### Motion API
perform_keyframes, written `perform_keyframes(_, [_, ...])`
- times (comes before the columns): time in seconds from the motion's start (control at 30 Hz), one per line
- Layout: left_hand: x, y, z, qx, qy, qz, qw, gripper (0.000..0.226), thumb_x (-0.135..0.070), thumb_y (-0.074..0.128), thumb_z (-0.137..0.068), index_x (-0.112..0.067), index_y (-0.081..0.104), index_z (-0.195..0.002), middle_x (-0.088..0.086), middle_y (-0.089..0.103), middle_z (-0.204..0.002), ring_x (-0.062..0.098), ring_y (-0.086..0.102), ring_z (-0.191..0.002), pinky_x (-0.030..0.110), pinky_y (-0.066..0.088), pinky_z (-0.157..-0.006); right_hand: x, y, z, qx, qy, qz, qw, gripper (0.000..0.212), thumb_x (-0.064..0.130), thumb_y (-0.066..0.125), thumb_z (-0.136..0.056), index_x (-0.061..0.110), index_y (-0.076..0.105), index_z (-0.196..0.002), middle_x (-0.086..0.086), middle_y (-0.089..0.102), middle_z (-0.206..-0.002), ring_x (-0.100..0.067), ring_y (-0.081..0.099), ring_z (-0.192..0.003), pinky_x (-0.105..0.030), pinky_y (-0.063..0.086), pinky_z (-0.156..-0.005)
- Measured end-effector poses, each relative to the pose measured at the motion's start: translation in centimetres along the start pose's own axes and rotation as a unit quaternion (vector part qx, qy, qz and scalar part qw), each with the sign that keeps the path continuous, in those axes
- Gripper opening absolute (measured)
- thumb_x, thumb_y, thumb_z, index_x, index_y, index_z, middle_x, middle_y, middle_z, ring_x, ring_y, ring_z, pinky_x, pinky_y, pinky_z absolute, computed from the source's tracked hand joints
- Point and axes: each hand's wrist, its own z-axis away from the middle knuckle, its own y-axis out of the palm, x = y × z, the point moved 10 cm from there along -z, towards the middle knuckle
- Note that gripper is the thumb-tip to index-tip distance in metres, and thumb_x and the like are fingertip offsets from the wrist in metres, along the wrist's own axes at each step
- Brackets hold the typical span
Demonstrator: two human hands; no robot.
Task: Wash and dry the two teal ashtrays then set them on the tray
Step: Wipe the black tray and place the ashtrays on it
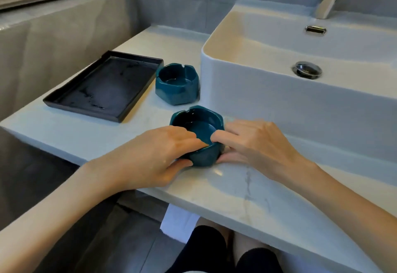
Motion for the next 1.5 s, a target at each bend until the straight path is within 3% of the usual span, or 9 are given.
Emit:
perform_keyframes(0.13, [-0.2, 0.2, -0.1, -0.008, -0.003, -0.014, 1.0, 0.034, -0.028, 0.047, -0.089, -0.017, 0.057, -0.119, -0.003, 0.062, -0.093, 0.018, 0.057, -0.088, 0.036, 0.047, -0.093, -0.4, 0.7, 0.2, 0.028, 0.001, -0.046, 0.999, 0.025, 0.047, 0.055, -0.09, 0.024, 0.062, -0.096, 0.005, 0.05, -0.074, -0.016, 0.047, -0.062, -0.031, 0.037, -0.041])
perform_keyframes(0.23, [-0.2, 0.5, 0.0, -0.007, -0.009, -0.069, 0.998, 0.04, -0.024, 0.052, -0.09, -0.016, 0.056, -0.129, -0.001, 0.06, -0.102, 0.019, 0.056, -0.1, 0.045, 0.02, -0.116, -0.9, 1.1, 0.3, 0.069, 0.03, -0.094, 0.993, 0.023, 0.043, 0.065, -0.087, 0.026, 0.058, -0.099, 0.008, 0.051, -0.079, -0.015, 0.05, -0.067, -0.032, 0.041, -0.043])
perform_keyframes(0.37, [0.9, 0.3, 1.4, 0.038, -0.087, -0.075, 0.993, 0.061, -0.033, 0.056, -0.088, -0.021, 0.038, -0.146, 0.004, 0.044, -0.144, 0.023, 0.032, -0.139, 0.062, 0.014, -0.113, -1.6, 0.9, 0.1, 0.176, 0.081, -0.188, 0.963, 0.025, 0.049, 0.059, -0.088, 0.034, 0.053, -0.108, 0.017, 0.055, -0.088, -0.01, 0.054, -0.08, -0.027, 0.043, -0.057])
perform_keyframes(0.53, [1.6, -3.2, 2.8, -0.003, -0.236, 0.068, 0.969, 0.07, -0.04, 0.056, -0.09, -0.026, 0.024, -0.151, -0.004, 0.021, -0.157, 0.018, 0.022, -0.144, 0.05, 0.024, -0.115, -3.1, -0.8, 0.0, 0.274, 0.208, -0.285, 0.895, 0.035, 0.048, 0.05, -0.094, 0.041, 0.05, -0.129, 0.015, 0.059, -0.111, -0.008, 0.055, -0.094, -0.032, 0.049, -0.076])
perform_keyframes(0.63, [3.2, -4.1, 3.9, -0.058, -0.399, 0.205, 0.892, 0.068, -0.039, 0.058, -0.091, -0.029, 0.025, -0.15, -0.007, 0.028, -0.153, 0.012, 0.032, -0.138, 0.032, 0.038, -0.107, -3.9, -1.0, 0.2, 0.278, 0.291, -0.316, 0.859, 0.044, 0.045, 0.047, -0.097, 0.034, 0.04, -0.139, 0.008, 0.063, -0.111, -0.014, 0.059, -0.09, -0.037, 0.05, -0.078])
perform_keyframes(0.97, [4.1, -0.4, 6.4, -0.094, -0.672, 0.445, 0.584, 0.04, -0.015, 0.06, -0.091, -0.013, 0.056, -0.13, 0.007, 0.06, -0.128, 0.022, 0.058, -0.113, 0.04, 0.047, -0.1, -2.6, 2.2, 1.7, 0.279, 0.453, -0.483, 0.695, 0.028, 0.031, 0.053, -0.094, 0.019, 0.061, -0.118, -0.009, 0.07, -0.094, -0.027, 0.065, -0.089, -0.045, 0.054, -0.085])
perform_keyframes(1.2, [4.1, -1.0, 5.9, -0.07, -0.681, 0.494, 0.536, 0.041, -0.005, 0.05, -0.093, -0.012, 0.054, -0.133, 0.008, 0.058, -0.13, 0.02, 0.054, -0.108, 0.03, 0.047, -0.088, -2.7, 1.9, 1.8, 0.263, 0.471, -0.507, 0.672, 0.028, 0.025, 0.052, -0.095, 0.014, 0.061, -0.12, -0.013, 0.069, -0.091, -0.027, 0.065, -0.089, -0.042, 0.054, -0.085])
perform_keyframes(1.3, [4.1, -1.3, 6.1, -0.057, -0.678, 0.506, 0.53, 0.04, -0.011, 0.052, -0.095, -0.017, 0.05, -0.135, 0.005, 0.056, -0.133, 0.021, 0.054, -0.115, 0.033, 0.045, -0.094, -3.1, 0.9, 1.3, 0.28, 0.426, -0.448, 0.735, 0.03, 0.03, 0.053, -0.095, 0.018, 0.059, -0.123, -0.001, 0.064, -0.08, -0.017, 0.061, -0.077, -0.029, 0.05, -0.07])
perform_keyframes(1.5, [9.0, -5.3, 9.7, -0.103, -0.677, 0.428, 0.59, 0.038, -0.024, 0.054, -0.095, -0.02, 0.051, -0.133, 0.004, 0.059, -0.127, 0.02, 0.057, -0.107, 0.037, 0.046, -0.099, -3.1, -3.0, -4.4, 0.221, 0.38, -0.429, 0.789, 0.034, 0.03, 0.053, -0.096, 0.022, 0.053, -0.129, 0.007, 0.064, -0.098, -0.008, 0.059, -0.086, -0.028, 0.049, -0.085])
